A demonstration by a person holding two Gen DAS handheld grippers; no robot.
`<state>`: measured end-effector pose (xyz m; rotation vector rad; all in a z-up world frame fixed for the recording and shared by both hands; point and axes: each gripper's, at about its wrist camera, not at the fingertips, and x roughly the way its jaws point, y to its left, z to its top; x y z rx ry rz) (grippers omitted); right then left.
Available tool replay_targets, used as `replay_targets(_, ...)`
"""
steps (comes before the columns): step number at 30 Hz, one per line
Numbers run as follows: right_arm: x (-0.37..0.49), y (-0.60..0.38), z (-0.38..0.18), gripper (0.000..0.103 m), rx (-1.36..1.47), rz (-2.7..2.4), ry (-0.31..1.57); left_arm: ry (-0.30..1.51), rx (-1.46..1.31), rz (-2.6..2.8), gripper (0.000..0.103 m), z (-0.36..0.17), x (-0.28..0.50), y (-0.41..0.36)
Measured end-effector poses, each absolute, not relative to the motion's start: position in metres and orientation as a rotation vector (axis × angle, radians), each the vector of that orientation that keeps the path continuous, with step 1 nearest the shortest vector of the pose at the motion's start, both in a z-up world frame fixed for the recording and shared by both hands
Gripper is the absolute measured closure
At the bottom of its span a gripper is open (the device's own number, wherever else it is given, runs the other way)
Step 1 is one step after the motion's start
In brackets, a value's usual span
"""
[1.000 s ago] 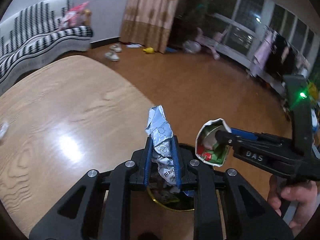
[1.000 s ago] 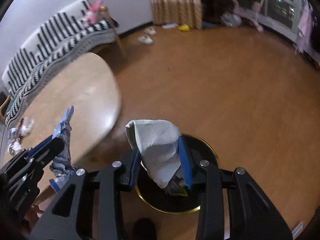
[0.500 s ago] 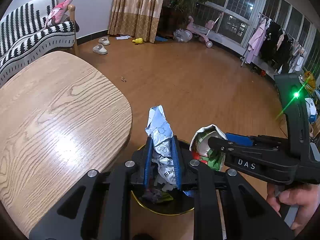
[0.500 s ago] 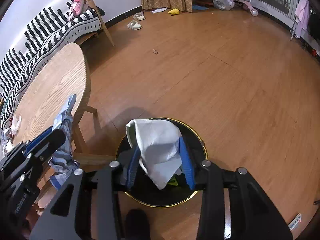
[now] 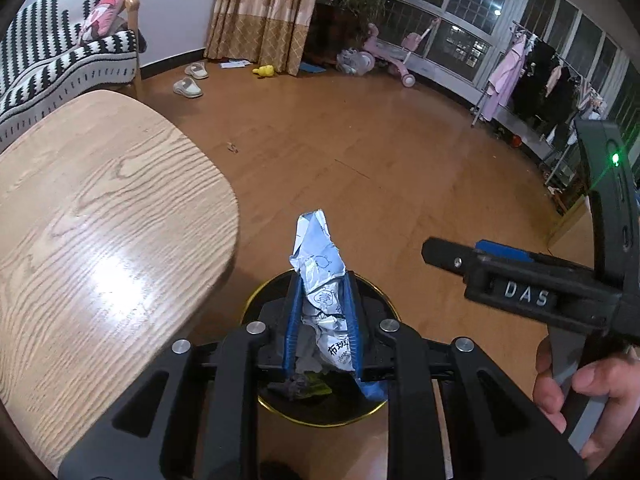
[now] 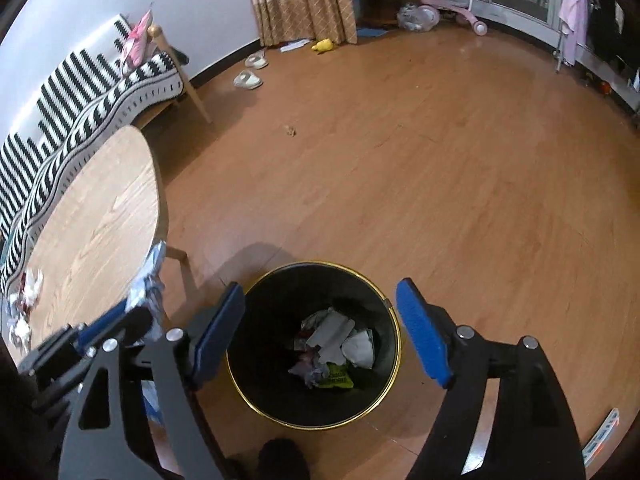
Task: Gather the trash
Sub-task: 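Carry foil and paper over the bin and open both tools to drop them, then grasp crumpled white paper with the left tool while the right tool grasps a tissue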
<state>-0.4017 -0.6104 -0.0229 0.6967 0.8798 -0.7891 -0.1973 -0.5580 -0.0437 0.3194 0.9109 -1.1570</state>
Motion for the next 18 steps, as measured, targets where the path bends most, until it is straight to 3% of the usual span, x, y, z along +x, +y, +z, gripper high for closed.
replay_targets(2,-0.404,-0.61,-0.02,0.026,0.7,-0.799,0.861,0.91,0.333,-1.16,0.058,-0.045,-0.198,-0.559)
replay_targets(3,-0.403,-0.61,-0.018,0.026,0.701,-0.803,0.853,0.899,0.332,-1.153,0.036,-0.045,-0.199,-0.559)
replay_targets(4,-0.404,-0.61,-0.017,0.026,0.7,-0.807,0.847,0.884,0.324,-1.146,0.031,-0.043,-0.199,-0.557)
replay_targets(9,-0.405,-0.607,-0.015,0.024,0.702,-0.813,0.837,0.877,0.303,-1.137,0.029,-0.038,-0.194,-0.551)
replay_targets(18,-0.356,-0.582,-0.003,0.021,0.679,-0.736,0.824,0.796,0.266,-1.031,0.01,-0.01,-0.154,-0.492)
